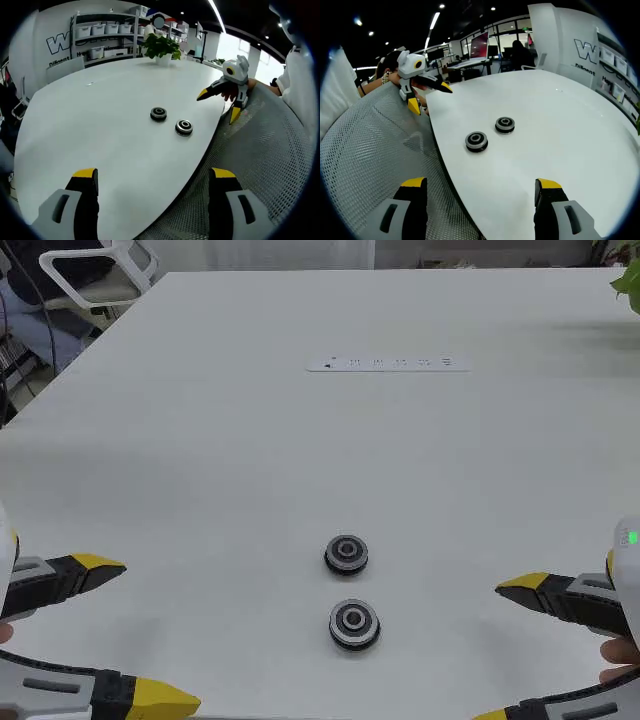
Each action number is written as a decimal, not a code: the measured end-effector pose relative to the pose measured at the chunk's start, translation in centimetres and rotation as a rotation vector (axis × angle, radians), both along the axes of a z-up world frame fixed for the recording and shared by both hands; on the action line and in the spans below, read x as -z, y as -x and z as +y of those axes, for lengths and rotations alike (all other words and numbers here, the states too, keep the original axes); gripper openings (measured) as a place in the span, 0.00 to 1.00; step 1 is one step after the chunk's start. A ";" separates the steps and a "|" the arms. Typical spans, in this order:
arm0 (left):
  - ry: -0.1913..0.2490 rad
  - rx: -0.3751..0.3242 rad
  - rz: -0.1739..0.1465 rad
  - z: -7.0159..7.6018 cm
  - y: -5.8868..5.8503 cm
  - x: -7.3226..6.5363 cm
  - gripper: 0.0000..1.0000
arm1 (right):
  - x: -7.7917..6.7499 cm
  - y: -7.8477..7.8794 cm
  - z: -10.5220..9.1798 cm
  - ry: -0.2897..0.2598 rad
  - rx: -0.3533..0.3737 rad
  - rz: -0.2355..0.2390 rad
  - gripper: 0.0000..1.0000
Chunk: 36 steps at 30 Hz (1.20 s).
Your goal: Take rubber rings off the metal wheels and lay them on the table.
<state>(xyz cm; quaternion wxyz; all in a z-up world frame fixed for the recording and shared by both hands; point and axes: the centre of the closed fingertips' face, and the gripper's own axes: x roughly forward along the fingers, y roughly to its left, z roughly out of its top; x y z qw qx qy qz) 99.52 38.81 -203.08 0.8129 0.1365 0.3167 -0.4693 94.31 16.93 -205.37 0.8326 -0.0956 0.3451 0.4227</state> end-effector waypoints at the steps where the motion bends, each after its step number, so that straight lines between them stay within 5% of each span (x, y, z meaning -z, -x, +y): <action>1: 0.000 0.001 0.001 0.0 0.0 0.0 0.87 | 0.0 0.0 0.0 0.001 -0.002 0.000 0.86; 36: -0.022 0.032 0.028 -0.3 0.7 0.4 0.85 | 0.2 0.1 -0.1 0.008 -0.002 0.006 0.85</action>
